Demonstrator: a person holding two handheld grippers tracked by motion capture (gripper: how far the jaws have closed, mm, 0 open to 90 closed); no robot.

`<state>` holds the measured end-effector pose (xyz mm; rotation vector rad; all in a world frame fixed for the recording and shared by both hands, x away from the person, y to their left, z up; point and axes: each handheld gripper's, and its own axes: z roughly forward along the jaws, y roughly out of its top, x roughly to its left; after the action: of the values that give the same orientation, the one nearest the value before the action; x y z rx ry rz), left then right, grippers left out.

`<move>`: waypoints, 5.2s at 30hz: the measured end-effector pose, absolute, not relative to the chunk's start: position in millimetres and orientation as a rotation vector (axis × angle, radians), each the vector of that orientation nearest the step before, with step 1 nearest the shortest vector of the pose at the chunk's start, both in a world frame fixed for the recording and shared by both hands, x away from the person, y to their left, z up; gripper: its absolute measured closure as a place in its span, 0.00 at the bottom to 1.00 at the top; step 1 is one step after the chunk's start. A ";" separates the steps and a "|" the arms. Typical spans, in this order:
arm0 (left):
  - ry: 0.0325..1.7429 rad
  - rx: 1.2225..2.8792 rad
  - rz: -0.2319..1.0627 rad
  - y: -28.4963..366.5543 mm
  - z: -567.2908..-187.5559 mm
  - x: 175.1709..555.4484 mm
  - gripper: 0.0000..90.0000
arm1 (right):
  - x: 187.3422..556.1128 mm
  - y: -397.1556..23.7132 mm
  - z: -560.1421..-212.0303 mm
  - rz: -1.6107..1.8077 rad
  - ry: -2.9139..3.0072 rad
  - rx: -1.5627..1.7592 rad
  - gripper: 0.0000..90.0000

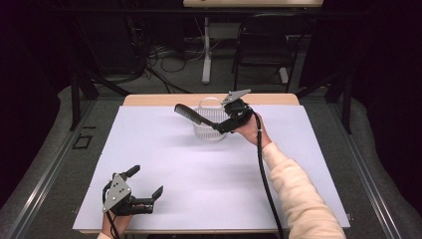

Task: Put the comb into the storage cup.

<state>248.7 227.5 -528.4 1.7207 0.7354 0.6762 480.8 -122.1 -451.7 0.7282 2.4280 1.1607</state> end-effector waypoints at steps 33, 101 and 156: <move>0.733 1.720 0.674 226.7 -528.3 248.6 0.00 | 433.2 -159.4 -459.5 1.155 2.501 0.782 0.00; 0.726 1.728 0.673 227.3 -527.9 247.9 0.00 | 330.5 -229.3 -490.7 1.162 2.457 0.873 0.00; 0.736 1.741 0.662 225.0 -530.2 248.4 0.00 | 265.4 -275.8 -513.6 1.180 2.290 0.919 0.00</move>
<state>248.4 225.0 -530.2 1.7408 0.7356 0.6621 265.4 -275.8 -513.6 0.9188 2.2896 1.1799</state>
